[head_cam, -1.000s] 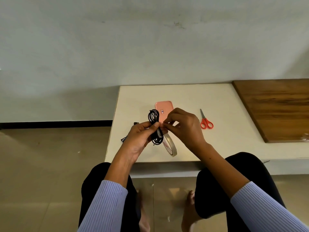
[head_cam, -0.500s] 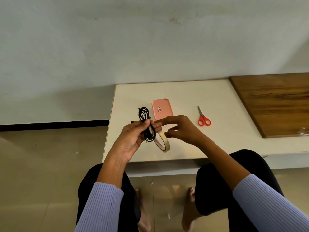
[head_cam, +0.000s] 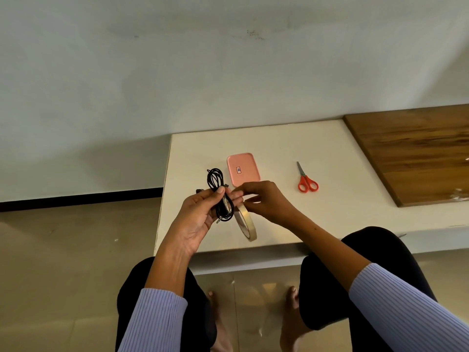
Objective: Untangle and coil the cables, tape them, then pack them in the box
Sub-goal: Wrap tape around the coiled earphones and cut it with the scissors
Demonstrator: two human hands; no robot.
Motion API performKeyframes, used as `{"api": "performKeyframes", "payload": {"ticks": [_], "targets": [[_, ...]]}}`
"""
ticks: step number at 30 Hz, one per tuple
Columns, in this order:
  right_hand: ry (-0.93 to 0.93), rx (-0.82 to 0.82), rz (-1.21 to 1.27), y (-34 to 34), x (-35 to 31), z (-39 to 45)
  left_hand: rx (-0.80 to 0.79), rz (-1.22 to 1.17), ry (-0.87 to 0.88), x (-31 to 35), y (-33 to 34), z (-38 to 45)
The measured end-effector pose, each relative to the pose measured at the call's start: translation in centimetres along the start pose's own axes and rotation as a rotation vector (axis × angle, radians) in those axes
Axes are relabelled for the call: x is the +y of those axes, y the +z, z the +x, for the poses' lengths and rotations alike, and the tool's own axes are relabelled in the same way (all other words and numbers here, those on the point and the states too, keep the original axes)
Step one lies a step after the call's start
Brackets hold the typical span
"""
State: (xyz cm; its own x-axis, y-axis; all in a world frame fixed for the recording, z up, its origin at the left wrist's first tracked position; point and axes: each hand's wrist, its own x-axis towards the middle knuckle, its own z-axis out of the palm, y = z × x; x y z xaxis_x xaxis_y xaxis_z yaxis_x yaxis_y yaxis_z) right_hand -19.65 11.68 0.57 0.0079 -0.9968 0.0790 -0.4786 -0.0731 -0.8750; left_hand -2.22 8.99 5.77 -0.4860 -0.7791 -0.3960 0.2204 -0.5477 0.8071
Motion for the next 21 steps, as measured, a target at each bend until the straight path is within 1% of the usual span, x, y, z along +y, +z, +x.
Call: {"api": "performKeyframes", "payload": {"ticks": [5,9,13,16,21], "targets": [[0.071,0.025,-0.023,0.4,1.8,0.0,0.025,-0.016,0.069,0.4,0.0,-0.1],[0.241,-0.014,-0.015,0.5,3.0,-0.2,0.054,-0.015,0.105,1.1,0.4,-0.6],[0.371,-0.019,0.03,0.2,3.9,-0.8,0.051,0.04,0.173,2.6,1.4,-1.5],[0.409,0.006,-0.067,-0.1,4.3,-1.4,0.061,0.094,0.206,3.4,2.5,-2.0],[0.483,0.028,-0.109,-0.7,4.6,-2.0,0.085,0.125,0.259,3.6,4.6,-2.7]]}}
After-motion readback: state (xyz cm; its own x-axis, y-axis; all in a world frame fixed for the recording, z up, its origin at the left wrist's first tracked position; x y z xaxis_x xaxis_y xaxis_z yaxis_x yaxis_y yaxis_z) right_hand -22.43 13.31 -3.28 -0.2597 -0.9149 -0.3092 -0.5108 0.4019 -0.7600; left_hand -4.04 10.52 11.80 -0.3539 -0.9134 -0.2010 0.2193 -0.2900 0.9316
